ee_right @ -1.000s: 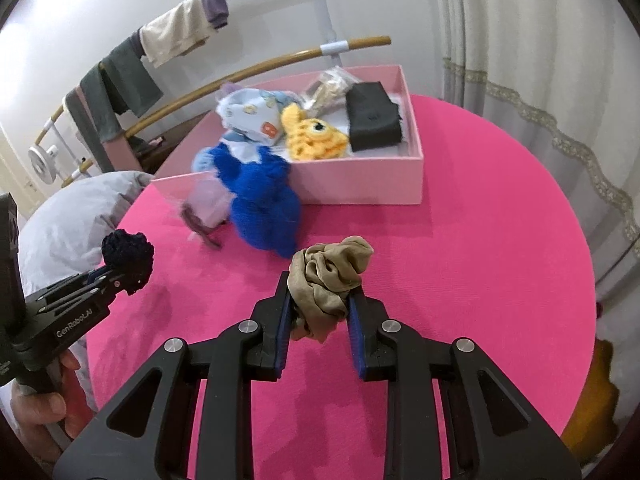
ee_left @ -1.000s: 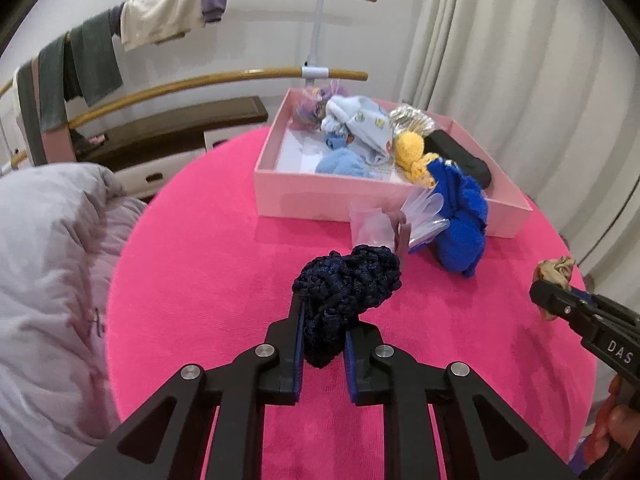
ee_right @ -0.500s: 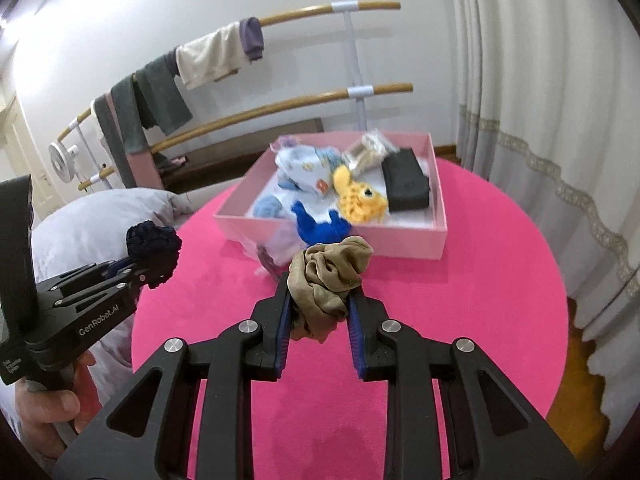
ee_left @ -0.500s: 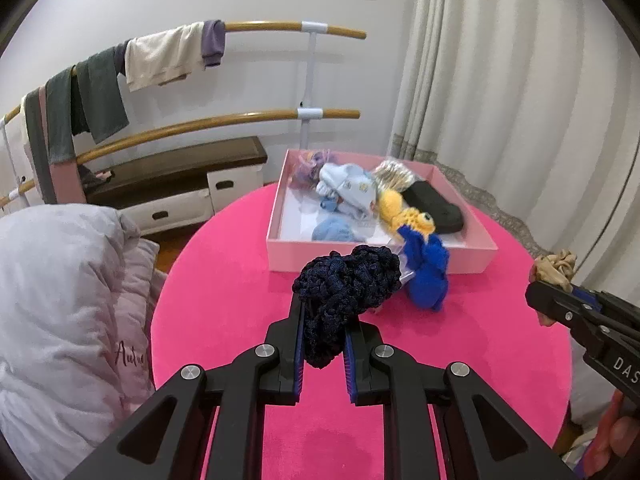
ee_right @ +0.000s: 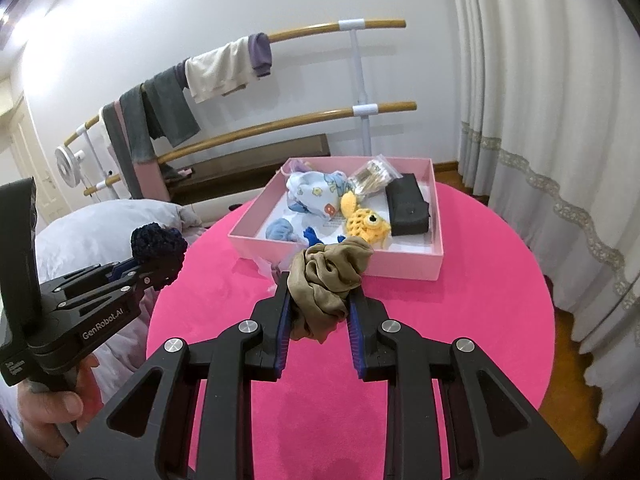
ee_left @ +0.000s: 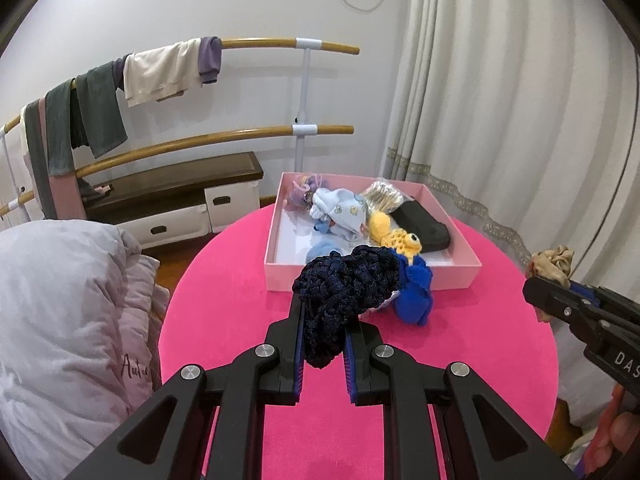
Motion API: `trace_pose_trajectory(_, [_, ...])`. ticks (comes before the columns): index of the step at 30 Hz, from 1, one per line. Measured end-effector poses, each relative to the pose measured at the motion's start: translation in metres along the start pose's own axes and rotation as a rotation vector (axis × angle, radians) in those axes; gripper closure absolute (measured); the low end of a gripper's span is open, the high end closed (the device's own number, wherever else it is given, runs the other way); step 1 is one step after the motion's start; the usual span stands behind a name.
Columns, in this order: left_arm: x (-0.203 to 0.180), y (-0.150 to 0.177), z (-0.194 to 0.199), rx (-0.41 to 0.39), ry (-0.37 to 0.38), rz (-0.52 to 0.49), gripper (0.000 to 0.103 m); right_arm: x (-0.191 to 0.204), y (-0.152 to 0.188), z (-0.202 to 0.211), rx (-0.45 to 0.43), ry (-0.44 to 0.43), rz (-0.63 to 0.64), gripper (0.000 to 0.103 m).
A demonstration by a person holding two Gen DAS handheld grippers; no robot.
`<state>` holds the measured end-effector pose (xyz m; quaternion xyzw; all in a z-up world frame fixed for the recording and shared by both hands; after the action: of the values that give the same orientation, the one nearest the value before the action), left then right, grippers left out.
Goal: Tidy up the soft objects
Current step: 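Carry both scrunchies into the pink box and open both grippers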
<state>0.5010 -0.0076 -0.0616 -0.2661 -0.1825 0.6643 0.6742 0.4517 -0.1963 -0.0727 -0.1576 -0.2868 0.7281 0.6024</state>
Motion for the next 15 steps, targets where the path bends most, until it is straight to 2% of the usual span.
trace_pose_trajectory(7, [-0.005, -0.023, 0.000, -0.020, -0.004, -0.001, 0.090, -0.010, -0.025, 0.005, -0.035, 0.014, -0.002, 0.080])
trace_pose_trajectory(15, [0.000, -0.067, -0.015, -0.044, 0.007, 0.010, 0.090, -0.021, -0.066, 0.003, -0.066, 0.027, 0.011, 0.080])
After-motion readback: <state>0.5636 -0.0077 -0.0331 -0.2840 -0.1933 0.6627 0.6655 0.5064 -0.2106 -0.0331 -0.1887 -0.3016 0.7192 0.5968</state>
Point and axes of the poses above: each gripper's, at about its wrist camera, not at the fingertips, and z roughly against the way its jaws point, x to its left, y to its underside, the point moved 2 cm from there along -z, roughly the way its jaws point, and after that the axes turned 14 degrees about x, right-handed, at the moved point
